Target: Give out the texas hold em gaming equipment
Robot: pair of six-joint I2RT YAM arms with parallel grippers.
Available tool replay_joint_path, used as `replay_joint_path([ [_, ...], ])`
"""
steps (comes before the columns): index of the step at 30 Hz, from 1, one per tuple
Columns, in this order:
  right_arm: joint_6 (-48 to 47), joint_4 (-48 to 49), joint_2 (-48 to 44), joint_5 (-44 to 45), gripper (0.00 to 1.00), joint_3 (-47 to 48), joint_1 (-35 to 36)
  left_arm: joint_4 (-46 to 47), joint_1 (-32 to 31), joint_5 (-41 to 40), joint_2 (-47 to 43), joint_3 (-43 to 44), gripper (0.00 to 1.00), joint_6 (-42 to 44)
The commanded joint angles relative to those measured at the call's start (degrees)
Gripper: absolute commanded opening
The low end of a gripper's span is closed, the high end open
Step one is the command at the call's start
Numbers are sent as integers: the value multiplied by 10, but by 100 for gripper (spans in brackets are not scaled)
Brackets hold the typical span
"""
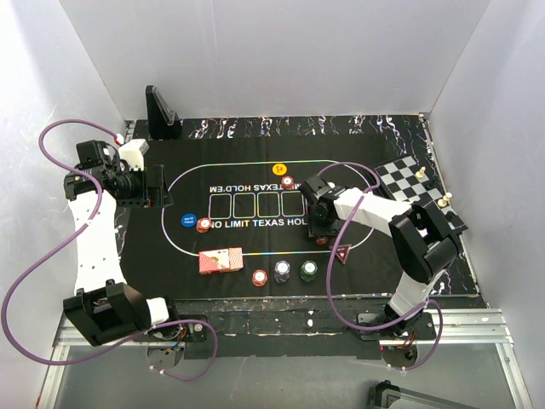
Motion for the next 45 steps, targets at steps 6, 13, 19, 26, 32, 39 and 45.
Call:
replay_joint_path([
  [6, -1, 0, 7, 7, 1, -12, 2, 1, 5, 3, -14, 11, 100, 8],
  [13, -8, -4, 1, 3, 52, -7, 3, -1, 4, 5, -15, 10, 100, 8],
  [19, -19, -31, -11, 21, 68, 31, 3, -4, 4, 7, -22, 7, 100, 7],
  [26, -37, -60, -61, 32, 69, 86, 19, -4, 4, 8, -27, 8, 100, 4],
  [32, -80, -68, -114, 1, 70, 142, 87, -3, 4, 11, -21, 7, 100, -10],
  [39, -112, -75, -120, -49, 84, 142, 201, 4, 4, 16, -30, -4, 100, -17],
  [45, -91, -68, -86, -43, 88, 113, 262, 3, 4, 13, -31, -1, 100, -14],
])
